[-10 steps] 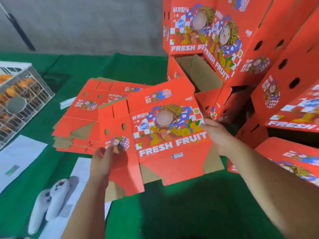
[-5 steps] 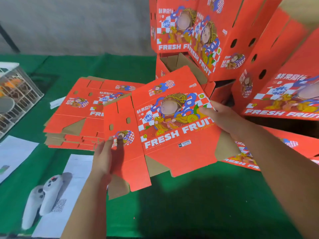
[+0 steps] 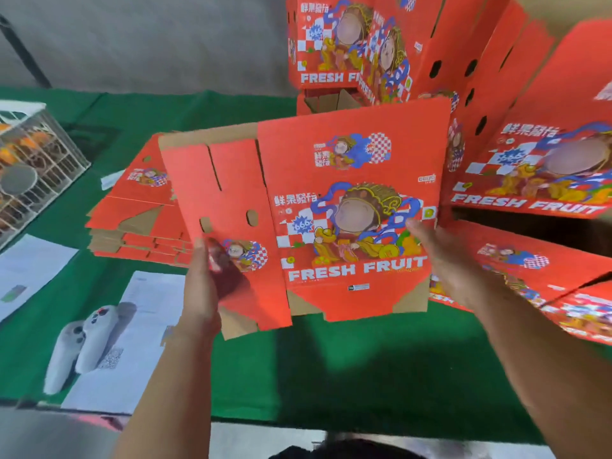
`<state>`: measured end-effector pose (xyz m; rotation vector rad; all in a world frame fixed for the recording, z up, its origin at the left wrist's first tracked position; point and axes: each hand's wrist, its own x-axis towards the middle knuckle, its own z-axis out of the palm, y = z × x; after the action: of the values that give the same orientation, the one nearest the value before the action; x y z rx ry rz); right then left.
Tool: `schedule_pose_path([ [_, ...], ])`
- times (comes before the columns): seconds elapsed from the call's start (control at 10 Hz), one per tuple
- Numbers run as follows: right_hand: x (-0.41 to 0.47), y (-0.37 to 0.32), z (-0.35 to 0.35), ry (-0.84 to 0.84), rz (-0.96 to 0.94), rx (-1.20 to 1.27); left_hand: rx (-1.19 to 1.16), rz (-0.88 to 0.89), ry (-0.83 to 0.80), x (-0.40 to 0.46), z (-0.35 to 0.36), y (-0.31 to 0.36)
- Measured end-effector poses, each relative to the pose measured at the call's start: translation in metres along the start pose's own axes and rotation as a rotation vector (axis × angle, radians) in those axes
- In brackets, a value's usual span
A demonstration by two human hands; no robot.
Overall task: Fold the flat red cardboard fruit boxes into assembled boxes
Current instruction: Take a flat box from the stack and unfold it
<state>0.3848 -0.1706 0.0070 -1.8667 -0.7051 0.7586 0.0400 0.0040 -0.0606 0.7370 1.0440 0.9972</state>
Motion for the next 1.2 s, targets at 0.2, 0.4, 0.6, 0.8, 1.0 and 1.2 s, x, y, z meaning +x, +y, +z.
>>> schedule_pose_path([
  [0.2, -0.002, 0.006, -0.012, -0.064, 0.017, 0.035, 0.036, -0.046, -0.212, -0.013, 0.017, 0.024],
  [0.4, -0.004, 0.013, -0.003, -0.273, 0.174, 0.339, 0.296, -0.038, -0.082, 0.006, -0.003, 0.041],
  [0.6, 0.001, 0.001, 0.025, -0.223, 0.331, 0.739, 0.451, -0.028, 0.175, 0.044, -0.033, 0.049],
  [0.8, -0.001, -0.002, 0.057, -0.010, 0.363, 0.813, 0.358, -0.075, -0.163, 0.074, -0.045, 0.052],
  [1.0, -0.002, -0.003, 0.054, -0.058, 0.159, 0.691, 0.275, -0.115, -0.331, 0.079, -0.050, 0.049],
  [1.2, -0.004, -0.021, 0.051, 0.029, 0.198, 0.712, 0.357, 0.114, 0.004, 0.064, -0.029, 0.050],
])
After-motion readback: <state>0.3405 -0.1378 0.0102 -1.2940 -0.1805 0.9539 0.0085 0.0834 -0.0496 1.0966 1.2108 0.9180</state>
